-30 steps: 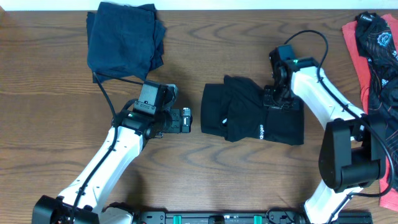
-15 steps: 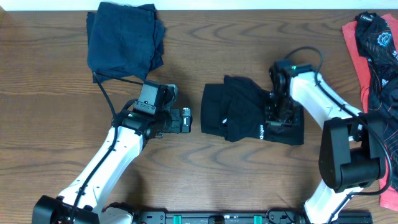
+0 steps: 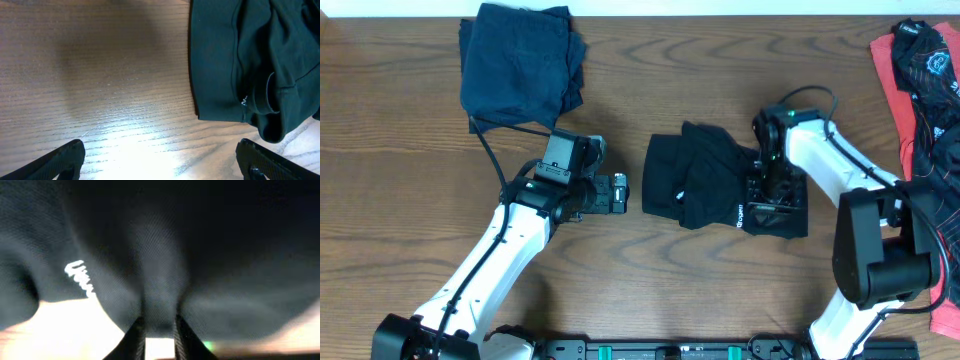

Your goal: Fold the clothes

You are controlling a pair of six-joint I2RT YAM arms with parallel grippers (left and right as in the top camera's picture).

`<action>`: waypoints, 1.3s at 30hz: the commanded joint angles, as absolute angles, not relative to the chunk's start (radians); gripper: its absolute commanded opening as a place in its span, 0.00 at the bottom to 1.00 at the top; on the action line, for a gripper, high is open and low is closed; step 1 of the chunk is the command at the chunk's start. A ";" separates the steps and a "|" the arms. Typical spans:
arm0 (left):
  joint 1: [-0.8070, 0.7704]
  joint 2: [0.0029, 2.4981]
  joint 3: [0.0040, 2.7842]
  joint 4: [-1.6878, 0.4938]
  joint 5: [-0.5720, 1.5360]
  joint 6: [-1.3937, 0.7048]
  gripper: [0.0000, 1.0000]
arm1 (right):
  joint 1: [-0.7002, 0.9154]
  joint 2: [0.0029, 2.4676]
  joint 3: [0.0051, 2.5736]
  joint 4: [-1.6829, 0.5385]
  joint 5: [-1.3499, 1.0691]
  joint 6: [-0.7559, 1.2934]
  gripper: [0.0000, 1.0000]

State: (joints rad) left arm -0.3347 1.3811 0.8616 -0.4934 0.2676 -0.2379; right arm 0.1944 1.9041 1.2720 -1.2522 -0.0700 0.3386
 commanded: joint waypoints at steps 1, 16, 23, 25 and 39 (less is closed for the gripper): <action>-0.331 1.389 0.855 -0.492 0.277 -0.229 0.98 | 0.188 1.872 1.385 -1.316 0.006 0.348 0.44; -0.287 1.614 0.890 -0.264 0.482 -0.049 0.98 | 0.191 1.653 1.510 -1.427 -0.067 0.319 0.99; -0.168 1.683 0.971 -0.231 0.689 0.024 0.98 | 0.192 1.567 1.510 -1.433 -0.162 0.267 0.99; -0.147 1.732 1.007 -0.236 0.760 0.034 0.98 | 0.192 1.541 1.510 -1.435 -0.162 0.267 0.99; -0.141 1.970 1.179 -0.292 0.871 0.033 0.98 | 0.192 1.421 1.510 -1.489 -0.162 0.268 0.99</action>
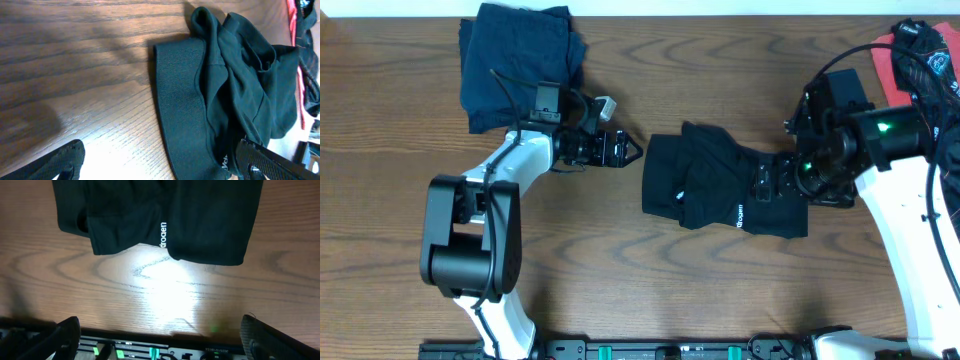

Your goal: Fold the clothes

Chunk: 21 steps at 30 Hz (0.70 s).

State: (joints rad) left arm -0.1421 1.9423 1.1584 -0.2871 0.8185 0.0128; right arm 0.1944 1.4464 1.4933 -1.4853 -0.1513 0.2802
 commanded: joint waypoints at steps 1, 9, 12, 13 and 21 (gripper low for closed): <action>-0.141 1.979 1.179 -0.294 0.871 0.034 0.98 | 0.192 1.417 1.510 -1.489 -0.162 0.268 0.99; -0.147 2.100 1.179 -0.318 0.877 0.034 0.98 | 0.192 1.405 1.510 -1.501 -0.162 0.268 0.99; -0.157 2.131 1.179 -0.321 0.887 0.034 0.98 | 0.192 1.405 1.510 -1.501 -0.161 0.268 0.99; -0.163 2.135 1.179 -0.327 0.888 0.034 0.98 | 0.192 1.405 1.510 -1.501 -0.161 0.268 0.99; -0.257 2.138 1.179 -0.442 0.854 0.078 0.98 | 0.192 1.405 1.510 -1.492 -0.161 0.268 0.99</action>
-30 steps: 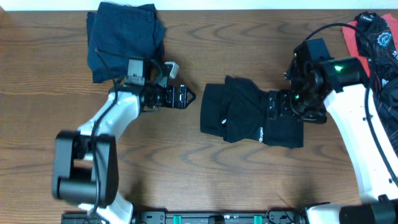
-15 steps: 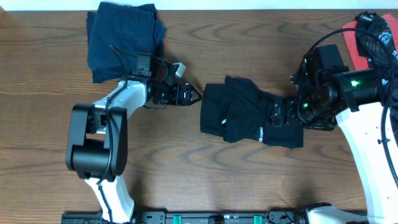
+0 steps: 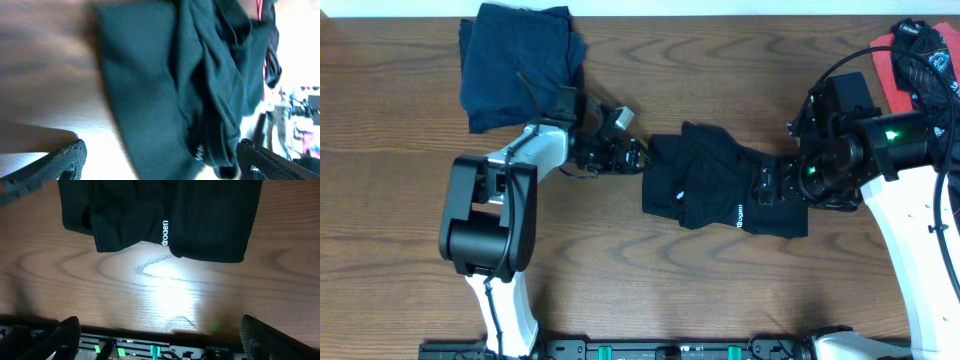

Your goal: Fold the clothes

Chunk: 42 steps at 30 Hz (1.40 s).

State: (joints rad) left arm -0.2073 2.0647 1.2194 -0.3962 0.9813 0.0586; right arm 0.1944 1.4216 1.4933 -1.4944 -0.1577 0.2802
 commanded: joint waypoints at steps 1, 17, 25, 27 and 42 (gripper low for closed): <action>-0.274 2.138 1.179 -0.454 0.827 0.077 0.98 | 0.192 1.405 1.509 -1.492 -0.161 0.268 0.99; -0.426 2.138 1.179 -0.393 0.796 0.040 0.98 | 0.192 1.405 1.509 -1.505 -0.162 0.268 0.99; -0.455 2.138 1.179 -0.263 0.702 -0.105 0.98 | 0.192 1.405 1.509 -1.512 -0.162 0.268 0.99; -0.464 2.138 1.179 -0.244 0.679 -0.134 0.98 | 0.192 1.405 1.509 -1.516 -0.162 0.268 0.99; -0.539 2.138 1.179 -0.226 0.468 -0.177 0.06 | 0.192 1.405 1.478 -1.510 -0.161 0.268 0.99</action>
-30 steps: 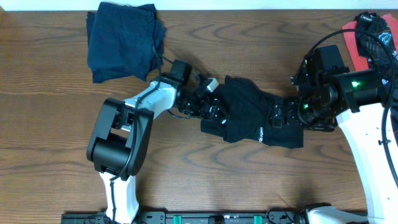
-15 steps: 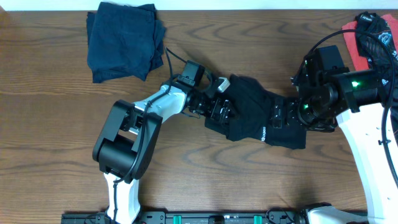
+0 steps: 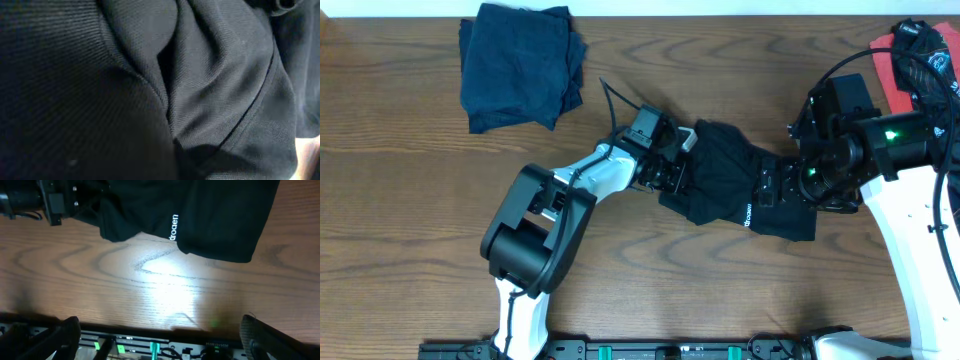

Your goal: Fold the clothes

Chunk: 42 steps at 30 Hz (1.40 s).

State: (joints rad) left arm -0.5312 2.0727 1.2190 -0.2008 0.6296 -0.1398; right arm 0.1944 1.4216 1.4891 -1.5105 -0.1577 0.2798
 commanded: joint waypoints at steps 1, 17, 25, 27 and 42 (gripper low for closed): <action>-0.532 2.138 1.179 -0.226 0.450 -0.194 0.06 | 0.192 1.405 1.477 -1.510 -0.161 0.268 0.99; -0.283 2.032 1.179 -0.363 0.404 -0.057 0.05 | 0.192 1.405 1.477 -1.489 -0.154 0.253 0.99; -0.253 1.914 1.179 -0.517 0.212 0.052 0.06 | 0.192 1.405 1.476 -1.458 -0.154 0.253 0.99; -0.254 1.890 1.179 -0.535 0.204 0.052 0.06 | 0.192 1.405 1.476 -1.454 -0.154 0.253 0.99; -0.306 1.648 1.179 -0.629 0.197 0.097 0.06 | 0.192 1.406 1.474 -1.422 -0.154 0.253 0.99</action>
State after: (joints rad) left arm -0.2905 1.7100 1.1854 -0.6182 0.2173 0.0792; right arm 0.1944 1.4216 1.4818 -1.4319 -0.1574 0.2687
